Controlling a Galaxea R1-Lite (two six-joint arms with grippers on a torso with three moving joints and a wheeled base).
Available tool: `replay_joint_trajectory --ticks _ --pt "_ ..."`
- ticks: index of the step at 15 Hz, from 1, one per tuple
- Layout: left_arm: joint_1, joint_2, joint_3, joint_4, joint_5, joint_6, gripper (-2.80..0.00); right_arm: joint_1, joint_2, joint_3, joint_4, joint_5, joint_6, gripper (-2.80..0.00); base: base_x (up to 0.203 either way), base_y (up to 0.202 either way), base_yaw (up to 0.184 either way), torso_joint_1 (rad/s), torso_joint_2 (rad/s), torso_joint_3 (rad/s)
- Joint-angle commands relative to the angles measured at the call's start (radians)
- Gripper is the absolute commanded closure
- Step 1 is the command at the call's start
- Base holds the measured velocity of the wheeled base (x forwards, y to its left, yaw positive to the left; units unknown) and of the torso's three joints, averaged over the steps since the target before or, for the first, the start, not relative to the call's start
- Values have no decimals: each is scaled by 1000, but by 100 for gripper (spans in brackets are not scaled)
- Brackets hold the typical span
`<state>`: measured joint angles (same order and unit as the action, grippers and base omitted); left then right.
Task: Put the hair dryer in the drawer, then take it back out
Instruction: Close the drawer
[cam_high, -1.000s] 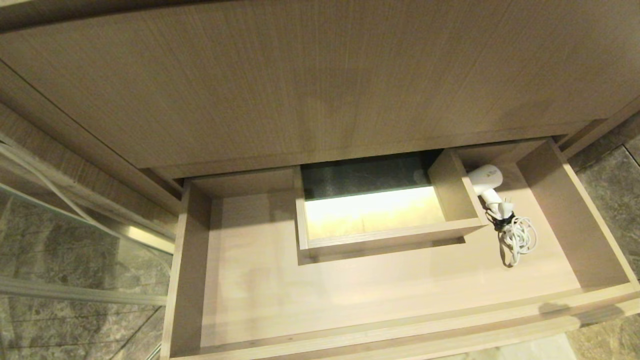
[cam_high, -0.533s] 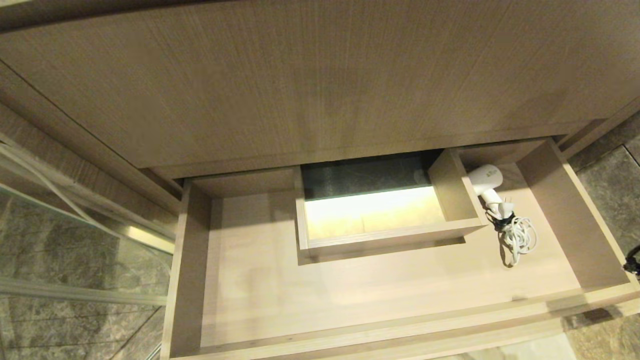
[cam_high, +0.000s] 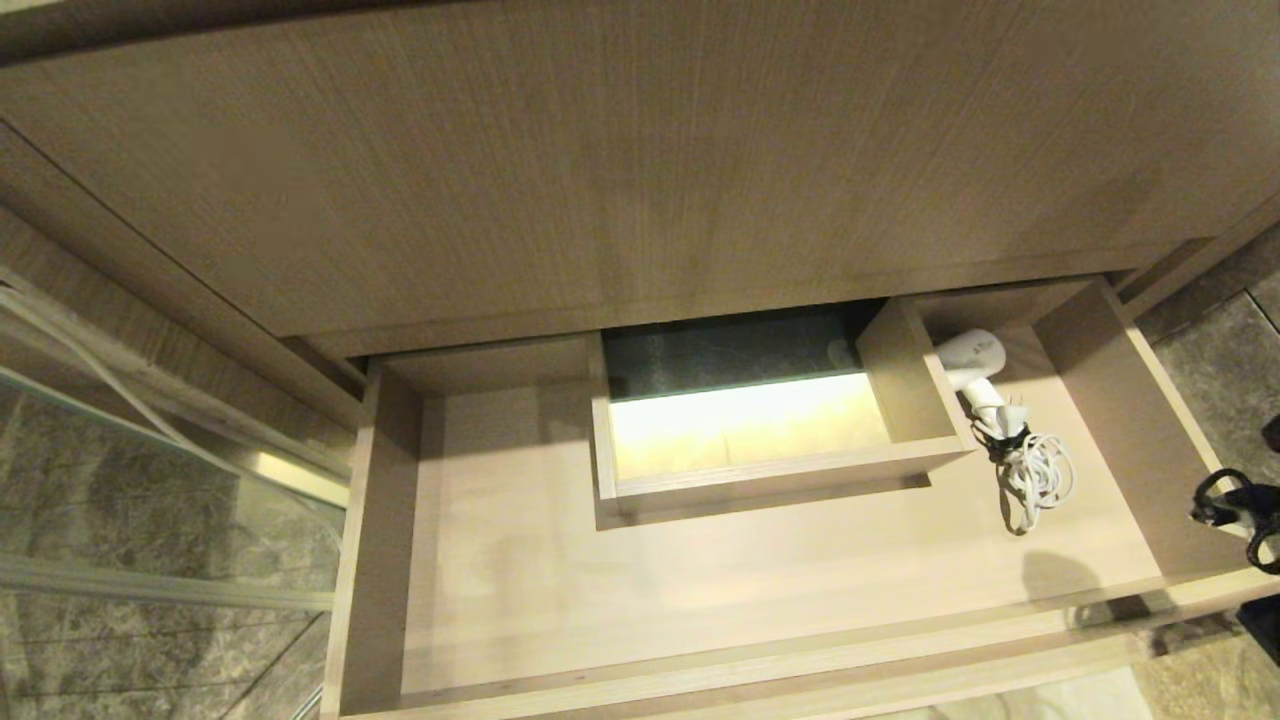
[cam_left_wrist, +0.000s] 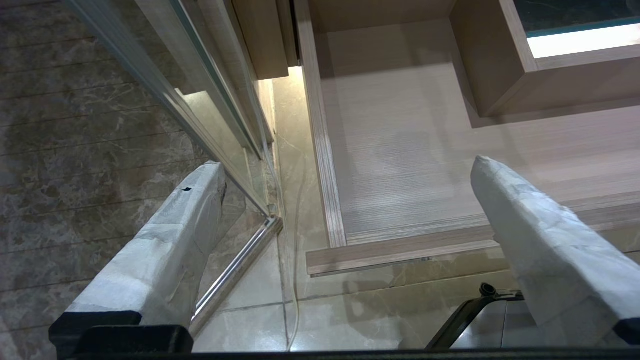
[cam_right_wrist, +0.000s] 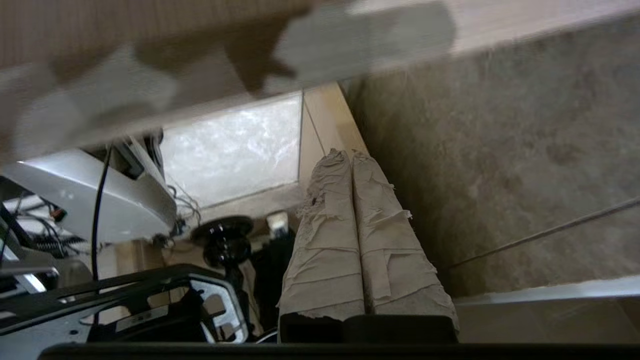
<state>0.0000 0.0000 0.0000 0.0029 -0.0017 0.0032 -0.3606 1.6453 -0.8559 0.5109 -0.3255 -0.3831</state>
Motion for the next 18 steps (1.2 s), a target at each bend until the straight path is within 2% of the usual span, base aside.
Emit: replay_joint_trajectory --ticks 1,4,11,18 --pt "0 0 0 0 0 0 -280 0 49 -14 3 -2 -10 0 0 0 0 0 0 0" --pt "0 0 0 0 0 0 -280 0 83 -18 -2 -6 -71 0 0 0 0 0 0 0" --pt "0 0 0 0 0 0 -280 2 121 -63 -7 -10 -65 0 0 0 0 0 0 0" --pt "0 0 0 0 0 0 -280 2 113 -75 -95 -2 -59 0 0 0 0 0 0 0"
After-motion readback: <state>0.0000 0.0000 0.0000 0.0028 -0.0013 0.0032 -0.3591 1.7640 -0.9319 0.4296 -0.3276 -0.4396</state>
